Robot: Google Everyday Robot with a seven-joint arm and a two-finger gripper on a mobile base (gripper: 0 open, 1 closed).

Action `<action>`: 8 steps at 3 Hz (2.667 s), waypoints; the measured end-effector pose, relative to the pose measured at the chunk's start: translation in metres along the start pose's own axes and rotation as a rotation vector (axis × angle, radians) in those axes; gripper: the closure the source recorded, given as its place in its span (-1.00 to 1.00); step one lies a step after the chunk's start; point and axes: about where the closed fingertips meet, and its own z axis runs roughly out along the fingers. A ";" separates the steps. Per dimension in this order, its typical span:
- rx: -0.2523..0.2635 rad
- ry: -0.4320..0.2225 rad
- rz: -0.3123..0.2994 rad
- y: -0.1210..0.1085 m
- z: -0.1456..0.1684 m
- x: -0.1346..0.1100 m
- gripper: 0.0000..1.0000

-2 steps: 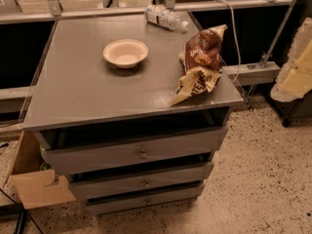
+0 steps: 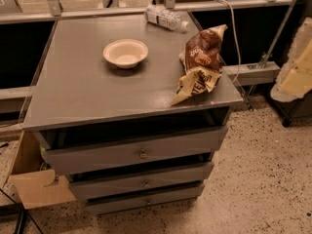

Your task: Open middle drawer

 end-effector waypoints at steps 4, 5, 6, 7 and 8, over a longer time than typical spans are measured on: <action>0.000 0.000 0.000 0.000 0.000 0.000 0.26; 0.000 0.000 0.000 0.000 0.000 0.000 0.50; 0.000 0.000 0.000 0.000 0.000 0.000 0.84; 0.000 0.000 0.000 0.000 0.000 0.000 0.57; 0.000 0.000 0.000 0.000 0.000 0.000 0.33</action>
Offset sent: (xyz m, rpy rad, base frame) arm 0.0000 0.0000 0.0000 0.0000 0.0000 0.0000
